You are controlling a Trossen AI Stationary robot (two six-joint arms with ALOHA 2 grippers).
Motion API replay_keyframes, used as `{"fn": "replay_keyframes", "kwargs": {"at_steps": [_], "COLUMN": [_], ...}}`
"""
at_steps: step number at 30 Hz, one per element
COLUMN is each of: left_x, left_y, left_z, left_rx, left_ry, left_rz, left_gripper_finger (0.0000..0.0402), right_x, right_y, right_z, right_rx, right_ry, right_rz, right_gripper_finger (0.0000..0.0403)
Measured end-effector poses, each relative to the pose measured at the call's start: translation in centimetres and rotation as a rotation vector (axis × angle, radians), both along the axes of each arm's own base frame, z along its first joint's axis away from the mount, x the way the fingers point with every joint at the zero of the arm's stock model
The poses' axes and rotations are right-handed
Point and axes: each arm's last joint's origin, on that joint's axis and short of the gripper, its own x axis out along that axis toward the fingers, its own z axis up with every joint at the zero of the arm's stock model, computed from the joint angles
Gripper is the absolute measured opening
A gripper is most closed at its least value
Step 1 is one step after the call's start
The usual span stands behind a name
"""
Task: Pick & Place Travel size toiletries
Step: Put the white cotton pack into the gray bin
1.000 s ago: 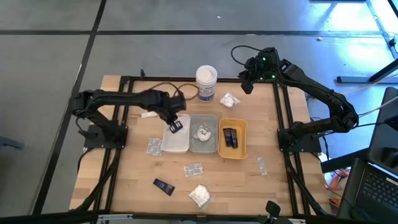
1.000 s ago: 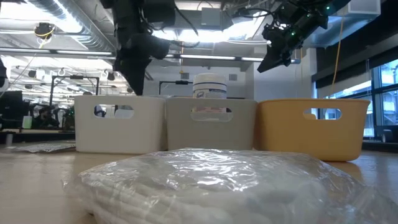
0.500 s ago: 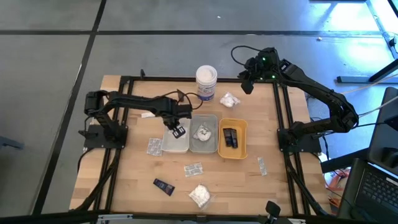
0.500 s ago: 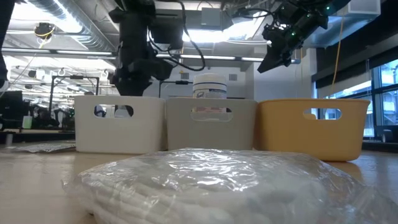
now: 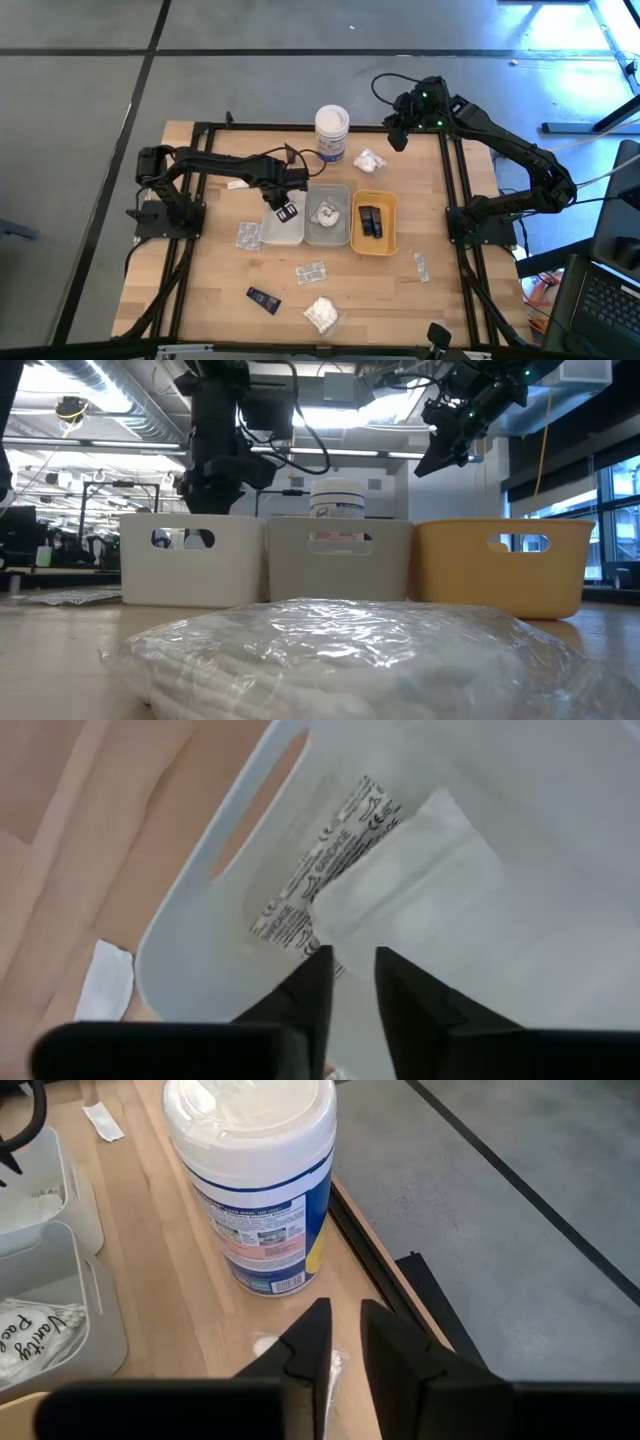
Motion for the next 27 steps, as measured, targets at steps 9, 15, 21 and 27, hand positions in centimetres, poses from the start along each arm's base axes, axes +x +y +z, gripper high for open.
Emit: {"fn": "replay_keyframes", "kwargs": {"at_steps": [9,15,21,27], "left_x": [-1.2,-2.2,-1.9,-1.3], "left_y": [-0.6,-2.9,-5.8,-6.8], "left_z": [2.2,5.1,6.8,6.9], "left_rx": [-0.027,0.095,0.149,0.130], "left_ry": [-0.042,-0.153,-0.308,-0.378], "left_rz": [-0.068,-0.147,-0.358,-0.458], "left_gripper_finger": [0.0121,0.0106,0.0090,0.0081], "right_x": [0.0,-0.1,0.0,0.2], "right_y": [0.0,0.1,0.4,1.3], "right_z": [0.0,-0.1,-0.5,-3.5], "right_rx": [0.000,0.008,0.029,0.060], "right_ry": [0.000,0.009,0.031,0.092], "right_rz": [0.000,0.000,0.009,0.054], "right_gripper_finger": [0.0063,0.0074,0.0081,0.0093]}}
